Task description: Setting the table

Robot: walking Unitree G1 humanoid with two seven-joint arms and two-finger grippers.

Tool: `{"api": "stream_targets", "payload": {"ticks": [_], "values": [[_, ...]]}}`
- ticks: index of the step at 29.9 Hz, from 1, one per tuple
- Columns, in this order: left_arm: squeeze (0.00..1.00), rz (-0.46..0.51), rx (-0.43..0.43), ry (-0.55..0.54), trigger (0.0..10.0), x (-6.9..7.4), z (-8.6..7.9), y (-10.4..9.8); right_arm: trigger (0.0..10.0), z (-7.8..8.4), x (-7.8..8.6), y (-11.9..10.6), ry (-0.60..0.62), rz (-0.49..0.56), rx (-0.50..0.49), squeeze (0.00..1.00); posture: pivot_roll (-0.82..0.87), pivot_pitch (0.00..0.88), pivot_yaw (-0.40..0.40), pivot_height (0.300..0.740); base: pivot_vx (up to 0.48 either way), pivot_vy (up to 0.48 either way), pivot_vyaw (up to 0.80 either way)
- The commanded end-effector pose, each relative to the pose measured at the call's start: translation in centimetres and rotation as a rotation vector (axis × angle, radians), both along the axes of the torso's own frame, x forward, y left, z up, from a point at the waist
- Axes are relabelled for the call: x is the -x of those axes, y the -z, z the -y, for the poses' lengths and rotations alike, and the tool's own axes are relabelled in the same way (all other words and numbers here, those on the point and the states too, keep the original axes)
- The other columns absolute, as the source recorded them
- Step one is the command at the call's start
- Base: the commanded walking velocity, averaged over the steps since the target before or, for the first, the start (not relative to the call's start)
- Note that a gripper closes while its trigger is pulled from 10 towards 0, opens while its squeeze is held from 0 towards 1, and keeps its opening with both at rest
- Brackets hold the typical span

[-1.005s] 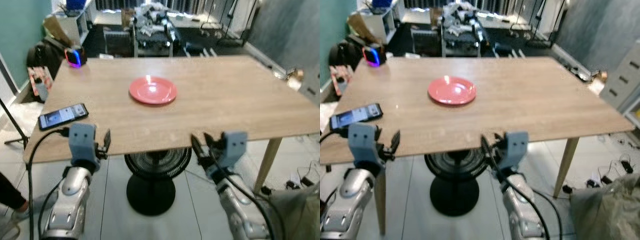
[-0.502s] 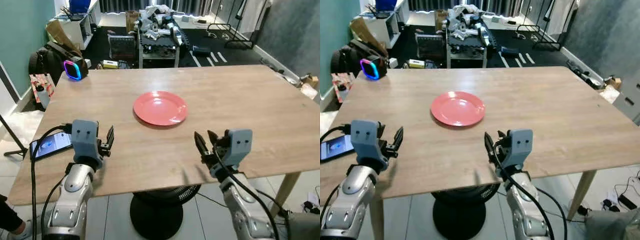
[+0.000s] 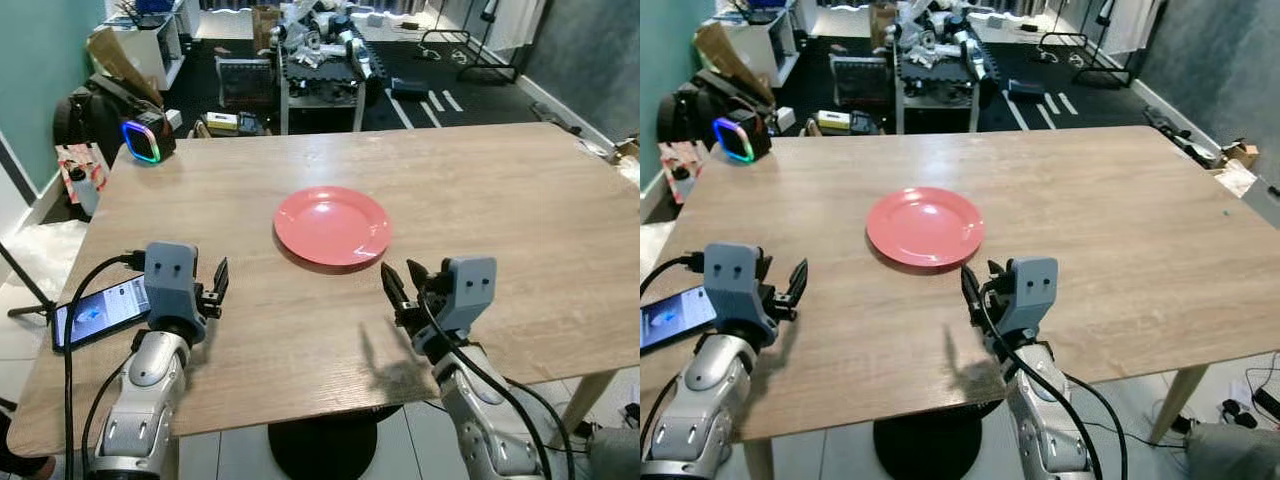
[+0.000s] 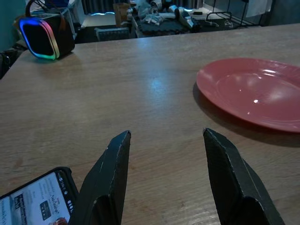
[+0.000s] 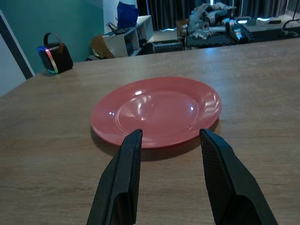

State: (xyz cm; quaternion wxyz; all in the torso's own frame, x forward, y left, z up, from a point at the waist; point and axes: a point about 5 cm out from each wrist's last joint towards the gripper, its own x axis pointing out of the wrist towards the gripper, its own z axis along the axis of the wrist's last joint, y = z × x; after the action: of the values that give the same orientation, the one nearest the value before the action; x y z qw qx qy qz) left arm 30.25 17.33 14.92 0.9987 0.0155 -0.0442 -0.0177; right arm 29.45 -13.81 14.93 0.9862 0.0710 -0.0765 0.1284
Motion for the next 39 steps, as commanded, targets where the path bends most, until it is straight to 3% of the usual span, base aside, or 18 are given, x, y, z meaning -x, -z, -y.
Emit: {"api": "stream_targets", "payload": {"ticks": [1, 7, 9, 14, 20, 25, 28, 34, 39], "values": [[0.00, -0.014, 0.006, 0.006, 10.0, 0.1, 0.1, 0.2, 10.0, 0.1, 0.1, 0.4, 0.003, -0.018, 0.008, 0.00, -0.05, 0.013, 0.039, 0.740, 0.000, 0.000, 0.00], [0.00, -0.037, 0.011, 0.023, 10.0, 0.1, 0.2, 0.3, 10.0, -0.2, -0.2, 0.4, 0.006, -0.041, 0.069, 0.00, -0.04, 0.016, 0.034, 0.740, 0.000, 0.000, 0.00], [0.00, -0.064, -0.021, 0.052, 10.0, 0.1, 0.1, 0.4, 10.0, -0.7, -0.6, 0.6, -0.006, -0.072, 0.116, 0.00, -0.03, 0.020, 0.031, 0.740, 0.000, 0.000, 0.00], [0.00, -0.096, -0.082, 0.068, 10.0, -0.3, -0.8, -0.3, 10.0, -1.6, -1.0, 0.2, -0.028, -0.082, 0.114, 0.00, 0.00, 0.042, 0.025, 0.740, 0.000, 0.000, 0.00], [0.00, -0.100, -0.156, 0.147, 10.0, -3.0, -1.3, -2.8, 10.0, -2.0, -2.3, -1.3, 0.079, -0.073, 0.067, 0.00, 0.00, 0.083, 0.043, 0.740, 0.000, 0.000, 0.00], [0.00, -0.093, -0.186, 0.186, 10.0, -3.5, -0.9, -3.4, 10.0, -1.9, -2.6, -1.1, 0.127, -0.107, 0.069, 0.00, -0.01, 0.100, 0.055, 0.740, 0.000, 0.000, 0.00], [0.00, -0.108, -0.203, 0.248, 10.0, -4.9, -0.1, -4.1, 10.0, -0.7, -3.0, -0.5, 0.181, -0.192, 0.111, 0.00, -0.03, 0.127, 0.069, 0.740, 0.000, 0.000, 0.00], [0.00, -0.097, -0.188, 0.292, 10.0, -6.8, 0.8, -4.9, 10.0, 2.1, -3.2, -0.6, 0.305, -0.237, 0.240, 0.00, -0.07, 0.166, 0.087, 0.740, 0.000, 0.000, 0.00], [0.00, -0.085, -0.194, 0.318, 10.0, -8.1, 1.5, -5.7, 10.0, 3.1, -3.7, -3.1, 0.383, -0.134, 0.192, 0.00, -0.09, 0.178, 0.096, 0.740, 0.000, 0.000, 0.00]]}}
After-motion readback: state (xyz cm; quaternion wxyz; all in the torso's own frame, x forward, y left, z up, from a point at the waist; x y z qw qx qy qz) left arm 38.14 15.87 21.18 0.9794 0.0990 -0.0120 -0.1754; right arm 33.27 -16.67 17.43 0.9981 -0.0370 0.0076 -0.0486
